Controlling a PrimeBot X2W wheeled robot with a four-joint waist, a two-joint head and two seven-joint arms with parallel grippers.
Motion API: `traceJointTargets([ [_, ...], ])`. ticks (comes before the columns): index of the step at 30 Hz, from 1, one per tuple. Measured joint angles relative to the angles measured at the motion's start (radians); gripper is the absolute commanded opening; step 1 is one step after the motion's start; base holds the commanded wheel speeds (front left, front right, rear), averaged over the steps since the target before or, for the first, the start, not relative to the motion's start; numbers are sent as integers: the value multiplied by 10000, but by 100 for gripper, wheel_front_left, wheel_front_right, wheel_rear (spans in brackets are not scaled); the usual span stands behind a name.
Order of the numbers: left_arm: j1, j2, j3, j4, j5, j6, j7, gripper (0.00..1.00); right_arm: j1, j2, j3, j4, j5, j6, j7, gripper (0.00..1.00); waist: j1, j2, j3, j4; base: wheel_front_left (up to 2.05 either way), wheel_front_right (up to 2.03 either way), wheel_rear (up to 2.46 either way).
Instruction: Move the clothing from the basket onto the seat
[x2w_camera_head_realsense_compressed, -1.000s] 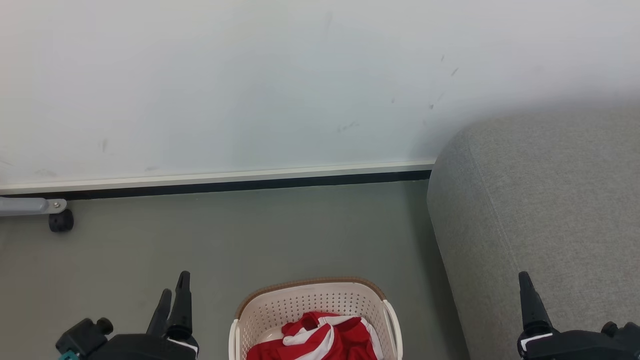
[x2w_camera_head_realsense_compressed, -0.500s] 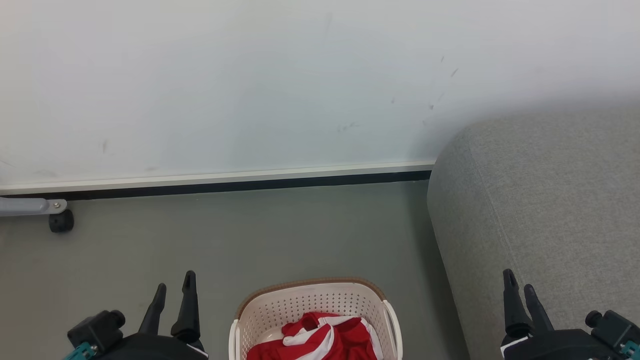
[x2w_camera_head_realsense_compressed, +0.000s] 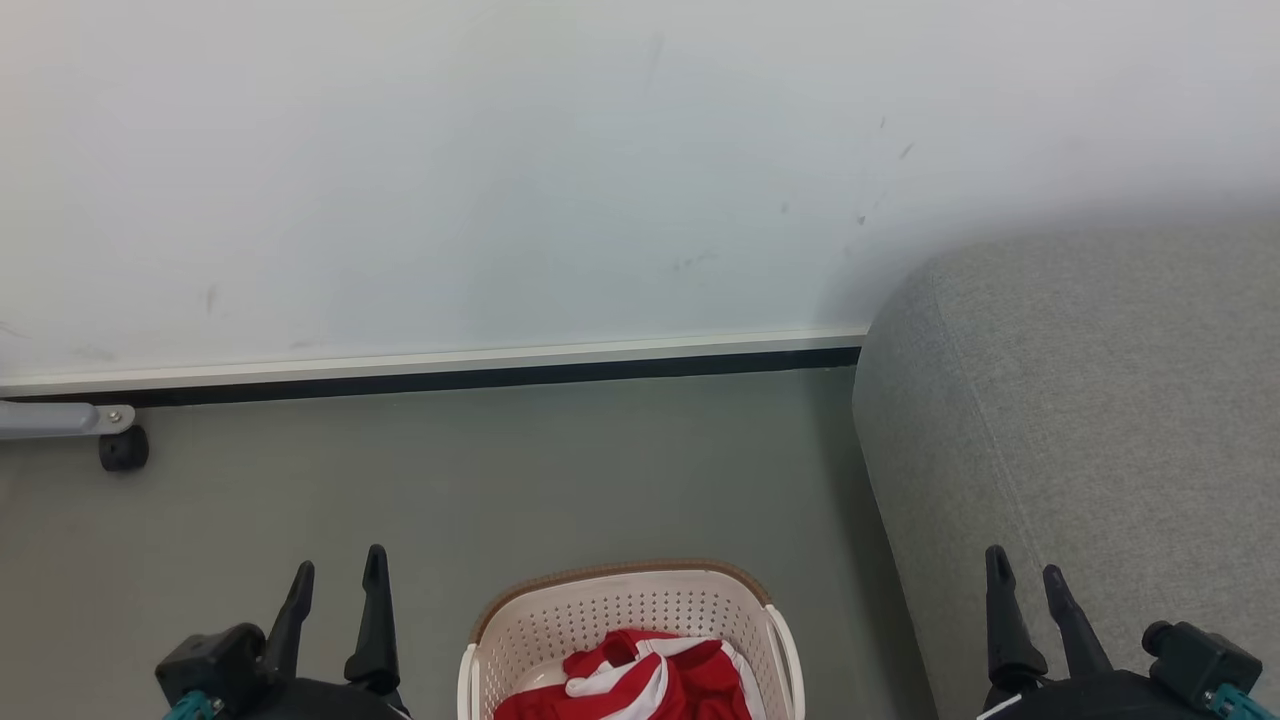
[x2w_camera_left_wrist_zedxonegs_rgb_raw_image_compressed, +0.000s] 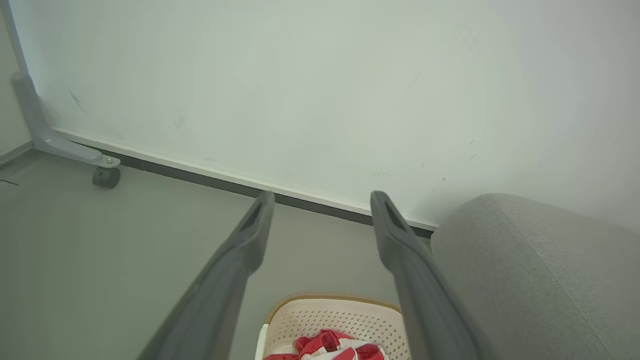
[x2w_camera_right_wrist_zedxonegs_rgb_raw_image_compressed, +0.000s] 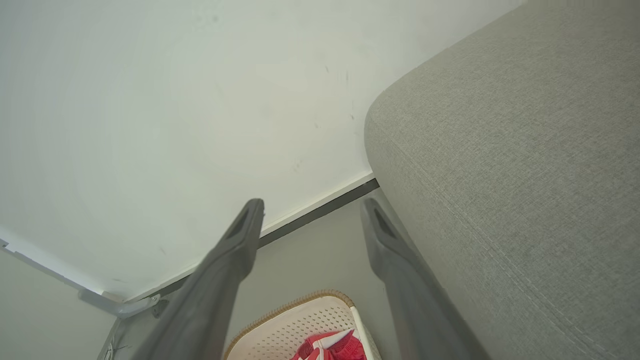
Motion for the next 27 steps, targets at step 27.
traceJointTargets([
  [27, 484, 2, -174, -71, 3559, 610, -1026, 100, 418, -167, 742, -543, -3693, -518, -1032, 100, -1, 0, -171, 4, 0, 0, 0],
])
